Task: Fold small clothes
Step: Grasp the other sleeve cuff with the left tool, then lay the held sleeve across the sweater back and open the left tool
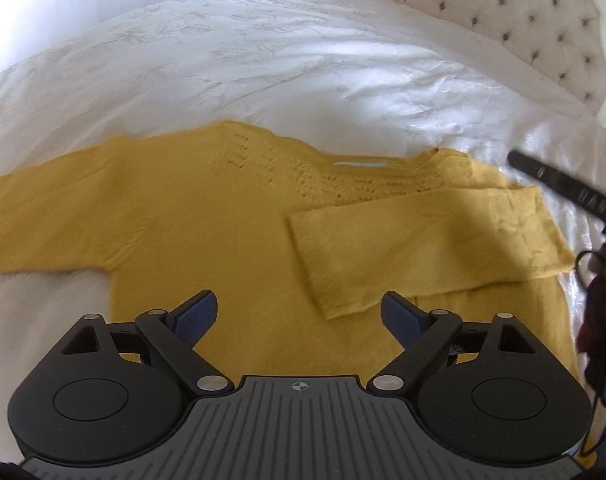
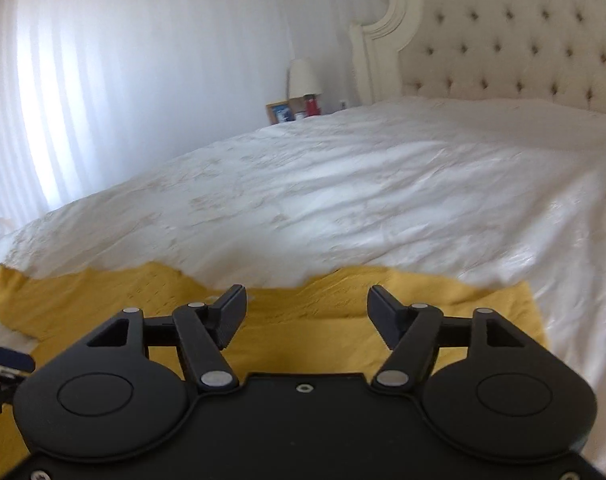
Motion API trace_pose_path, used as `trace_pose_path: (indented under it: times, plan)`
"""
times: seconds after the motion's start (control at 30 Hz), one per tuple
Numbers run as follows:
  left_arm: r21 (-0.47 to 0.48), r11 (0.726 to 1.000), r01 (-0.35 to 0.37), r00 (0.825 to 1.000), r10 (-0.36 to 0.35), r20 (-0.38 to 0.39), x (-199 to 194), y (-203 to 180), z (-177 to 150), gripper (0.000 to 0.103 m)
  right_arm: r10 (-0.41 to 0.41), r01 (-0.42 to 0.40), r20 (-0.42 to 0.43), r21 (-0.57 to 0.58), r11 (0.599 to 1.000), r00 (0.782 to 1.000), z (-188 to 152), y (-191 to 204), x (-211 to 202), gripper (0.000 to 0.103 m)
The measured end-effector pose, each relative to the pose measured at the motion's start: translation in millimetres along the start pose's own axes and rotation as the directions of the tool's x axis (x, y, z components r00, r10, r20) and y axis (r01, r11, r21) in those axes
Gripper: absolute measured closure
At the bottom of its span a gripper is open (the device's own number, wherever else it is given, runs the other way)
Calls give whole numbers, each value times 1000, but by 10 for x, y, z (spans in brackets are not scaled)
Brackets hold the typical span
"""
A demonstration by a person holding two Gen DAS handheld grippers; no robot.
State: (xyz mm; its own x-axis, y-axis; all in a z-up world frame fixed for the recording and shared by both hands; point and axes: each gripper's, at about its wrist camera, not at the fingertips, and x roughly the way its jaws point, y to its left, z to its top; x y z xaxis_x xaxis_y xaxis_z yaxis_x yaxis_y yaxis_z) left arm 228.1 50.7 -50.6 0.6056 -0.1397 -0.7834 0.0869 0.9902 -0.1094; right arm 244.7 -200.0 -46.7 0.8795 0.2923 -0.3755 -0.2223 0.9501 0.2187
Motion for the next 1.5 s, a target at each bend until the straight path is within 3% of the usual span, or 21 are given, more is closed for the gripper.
trace_pose_path:
  times: [0.1, 0.13, 0.2, 0.3, 0.5, 0.63, 0.7, 0.77, 0.83, 1.0, 1.17, 1.5]
  plan:
    - [-4, 1000, 25, 999, -25, -33, 166, -59, 36, 19, -7, 4, 54, 61, 998, 999, 154, -202, -53, 30]
    - [-15, 999, 41, 998, -41, -49, 214, -58, 37, 29, -17, 13, 59, 70, 997, 998, 177, -262, -67, 29]
    - [-59, 995, 81, 993, -85, -84, 321, -32, 33, 36, -50, 47, 56, 64, 997, 997, 183, -349, -86, 29]
    - [-120, 987, 107, 988, -119, -96, 434, 5, 37, 37, -85, 82, 36, 80, 993, 996, 182, -463, -82, 29]
    - [-152, 979, 134, 986, -146, -76, 564, -30, 180, 37, -74, 69, 22, 185, 980, 997, 197, -666, -53, 29]
    - [-246, 959, 139, 986, -158, -60, 622, 7, 269, 37, -83, 80, 7, 207, 975, 997, 191, -740, -54, 29]
    - [-281, 950, 136, 987, -156, -49, 621, 27, 290, 45, -87, 84, 5, 224, 971, 996, 199, -784, -60, 29]
    - [-270, 956, 111, 992, -124, -30, 569, 22, 299, 83, -101, 96, 6, 238, 967, 995, 205, -833, -66, 29]
    - [-237, 967, 97, 995, -103, -12, 487, -2, 318, 96, -113, 109, 4, 251, 962, 994, 202, -884, -74, 29]
    - [-128, 990, 54, 993, -40, 108, 111, -2, 472, 100, -146, 143, -11, 291, 946, 989, 193, -1005, -98, 29]
    - [-96, 995, -38, 986, 53, 160, -60, 222, 713, 100, -177, 176, -25, 307, 935, 984, 193, -1081, -106, 29]
    - [-114, 974, -196, 973, 208, 104, 214, 682, 758, 100, -223, 245, -104, 324, 914, 969, 137, -1187, -59, 29]
